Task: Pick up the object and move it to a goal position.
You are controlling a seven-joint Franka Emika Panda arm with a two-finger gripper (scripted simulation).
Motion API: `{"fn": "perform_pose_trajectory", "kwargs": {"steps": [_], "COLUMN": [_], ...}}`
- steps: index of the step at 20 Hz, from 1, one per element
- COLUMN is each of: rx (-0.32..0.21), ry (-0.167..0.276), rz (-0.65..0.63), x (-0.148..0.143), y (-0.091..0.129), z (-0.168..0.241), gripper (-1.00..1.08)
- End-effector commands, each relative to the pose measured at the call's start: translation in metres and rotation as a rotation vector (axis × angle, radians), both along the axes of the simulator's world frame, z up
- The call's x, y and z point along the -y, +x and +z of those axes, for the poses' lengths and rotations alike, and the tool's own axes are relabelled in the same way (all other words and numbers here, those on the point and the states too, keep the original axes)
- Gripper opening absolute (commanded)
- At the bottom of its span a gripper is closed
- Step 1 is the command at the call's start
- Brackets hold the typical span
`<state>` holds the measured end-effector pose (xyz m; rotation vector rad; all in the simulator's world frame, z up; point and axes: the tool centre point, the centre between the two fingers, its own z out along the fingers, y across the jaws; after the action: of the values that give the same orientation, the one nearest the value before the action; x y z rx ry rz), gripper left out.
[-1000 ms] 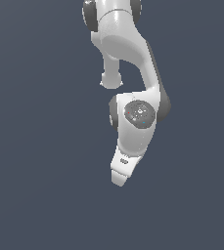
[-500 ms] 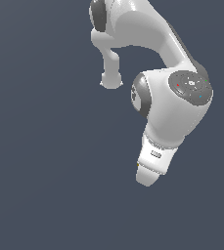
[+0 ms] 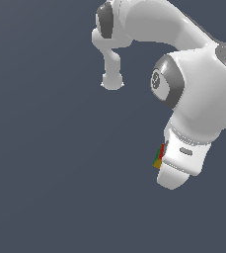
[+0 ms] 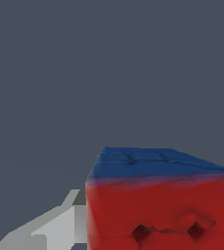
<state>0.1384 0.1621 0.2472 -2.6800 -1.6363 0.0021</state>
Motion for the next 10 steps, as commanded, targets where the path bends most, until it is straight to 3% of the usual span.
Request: {"fn": "perform_pose_trajectory", "kwargs": {"steps": [1,10], "rx": [0.002,0.002], "ry": [0.0,0.0], "rz": [-0.001,-0.001], "x": [-0.0042,-0.0102], "y": [0.0021,0.0048], "z": [0.0071,0.0147], "gripper": [-1.0,-1.0]}}
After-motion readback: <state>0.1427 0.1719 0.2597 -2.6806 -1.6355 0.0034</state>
